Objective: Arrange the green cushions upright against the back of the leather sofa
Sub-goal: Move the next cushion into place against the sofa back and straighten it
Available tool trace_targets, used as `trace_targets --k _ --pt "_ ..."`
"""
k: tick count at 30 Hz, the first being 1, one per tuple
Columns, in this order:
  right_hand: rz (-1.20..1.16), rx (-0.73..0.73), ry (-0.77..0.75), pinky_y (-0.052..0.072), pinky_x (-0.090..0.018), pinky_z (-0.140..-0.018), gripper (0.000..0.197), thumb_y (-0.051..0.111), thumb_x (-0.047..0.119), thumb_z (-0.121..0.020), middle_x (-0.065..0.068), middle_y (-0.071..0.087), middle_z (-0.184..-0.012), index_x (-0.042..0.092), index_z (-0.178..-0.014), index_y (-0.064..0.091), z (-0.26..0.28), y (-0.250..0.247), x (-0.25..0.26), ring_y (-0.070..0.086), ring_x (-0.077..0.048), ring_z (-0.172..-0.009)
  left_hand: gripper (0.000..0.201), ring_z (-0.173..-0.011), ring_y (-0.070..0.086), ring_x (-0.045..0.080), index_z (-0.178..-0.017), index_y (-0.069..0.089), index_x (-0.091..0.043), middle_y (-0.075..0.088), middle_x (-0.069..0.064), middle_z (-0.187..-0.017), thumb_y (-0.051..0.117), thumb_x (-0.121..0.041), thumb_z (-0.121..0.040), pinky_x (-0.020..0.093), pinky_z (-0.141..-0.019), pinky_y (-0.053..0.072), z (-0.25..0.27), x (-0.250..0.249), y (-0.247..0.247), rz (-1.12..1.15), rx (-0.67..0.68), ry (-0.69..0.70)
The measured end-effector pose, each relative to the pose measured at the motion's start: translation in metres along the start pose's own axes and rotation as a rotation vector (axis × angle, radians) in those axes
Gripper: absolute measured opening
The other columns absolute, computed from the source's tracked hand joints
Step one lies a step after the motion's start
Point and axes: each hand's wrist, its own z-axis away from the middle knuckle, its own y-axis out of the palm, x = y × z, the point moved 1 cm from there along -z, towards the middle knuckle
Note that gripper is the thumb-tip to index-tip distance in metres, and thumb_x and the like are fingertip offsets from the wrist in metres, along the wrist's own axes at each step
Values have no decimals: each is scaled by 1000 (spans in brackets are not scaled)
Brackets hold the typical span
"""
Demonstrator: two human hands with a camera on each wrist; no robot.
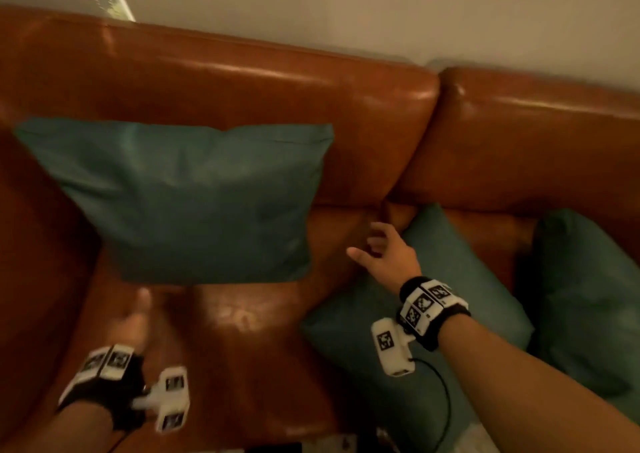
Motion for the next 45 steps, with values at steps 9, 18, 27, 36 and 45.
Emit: trace_targets --k 9,18,27,36,45 --pt "252 -145 250 42 -41 -104 80 72 57 -71 -15 56 -137 17 -136 44 -25 -169 -203 54 -36 -124 75 -122 56 29 -139 44 -30 59 0 -131 59 -65 -74 45 -105 43 95 76 209 -221 467 188" --pt "120 63 415 40 -41 -107 85 52 72 -77 -15 51 -143 23 -145 36 -24 -178 -299 51 -36 -127 71 -132 45 26 -148 24 -19 44 14 -148 60 -30 -89 40 -111 34 143 2 290 255 115 220" --pt "-128 85 250 42 -43 -105 119 62 85 -46 -10 52 -142 27 -145 32 -45 -181 -237 53 -35 -125 61 -111 63 24 -110 61 -24 68 -2 -110 83 -37 -55 43 -103 46 183 -29 316 234 265 311" --pt "-273 -122 -74 34 -27 -103 98 74 52 -72 -4 47 -148 24 -150 20 -70 -189 -170 48 -23 -131 96 -124 53 11 -144 31 -19 54 -2 -138 81 -30 -63 34 -111 40 170 -140 266 285 141 822" --pt "-147 -71 92 37 -34 -104 81 61 53 -83 -10 47 -148 19 -149 27 -71 -182 -171 46 -34 -133 76 -106 64 24 -130 43 -31 62 3 -131 78 -45 -64 52 -93 52 147 -113 263 72 216 538"
